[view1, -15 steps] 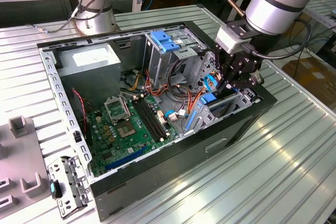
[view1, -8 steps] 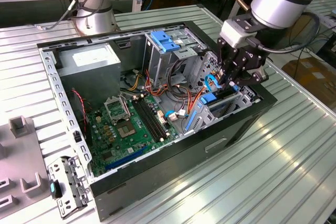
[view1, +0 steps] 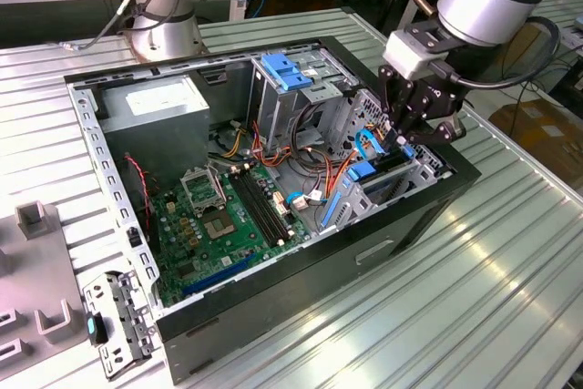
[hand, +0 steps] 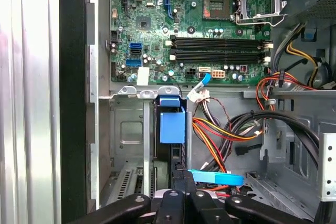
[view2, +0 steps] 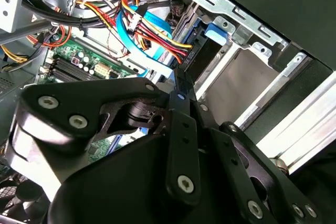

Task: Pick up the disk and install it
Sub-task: 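Insert the second disk wire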

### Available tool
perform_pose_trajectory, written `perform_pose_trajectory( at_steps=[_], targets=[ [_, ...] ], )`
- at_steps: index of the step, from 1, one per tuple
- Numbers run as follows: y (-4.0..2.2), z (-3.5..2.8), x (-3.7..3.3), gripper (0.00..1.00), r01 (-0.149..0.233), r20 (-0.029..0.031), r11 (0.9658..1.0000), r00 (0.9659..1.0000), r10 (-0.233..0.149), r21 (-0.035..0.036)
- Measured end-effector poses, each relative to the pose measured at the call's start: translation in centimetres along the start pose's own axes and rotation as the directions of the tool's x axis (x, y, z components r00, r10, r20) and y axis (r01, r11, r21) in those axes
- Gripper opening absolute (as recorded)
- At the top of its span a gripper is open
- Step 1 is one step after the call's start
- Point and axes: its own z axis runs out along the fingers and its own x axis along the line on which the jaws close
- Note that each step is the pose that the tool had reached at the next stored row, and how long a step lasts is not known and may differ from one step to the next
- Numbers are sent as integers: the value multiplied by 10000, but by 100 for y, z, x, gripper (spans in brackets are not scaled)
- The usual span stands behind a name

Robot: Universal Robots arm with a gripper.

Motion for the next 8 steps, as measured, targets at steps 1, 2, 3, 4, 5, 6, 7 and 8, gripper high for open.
perform_pose_trajectory(
  at_steps=[1,2,3,4,5,6,7,8],
  targets=[
    [0,0,0,11,0,1,10000,10000,0,0],
    [0,0,0,11,0,1,10000,10000,0,0],
    [0,0,0,11,0,1,10000,10000,0,0],
    [0,0,0,11,0,1,10000,10000,0,0],
    [0,-1,0,11,1,1,10000,10000,-1,0],
    [0,-2,0,11,1,1,10000,10000,-1,0],
    [0,-3,0,11,0,1,10000,10000,0,0],
    [0,-3,0,11,0,1,10000,10000,0,0]
  ],
)
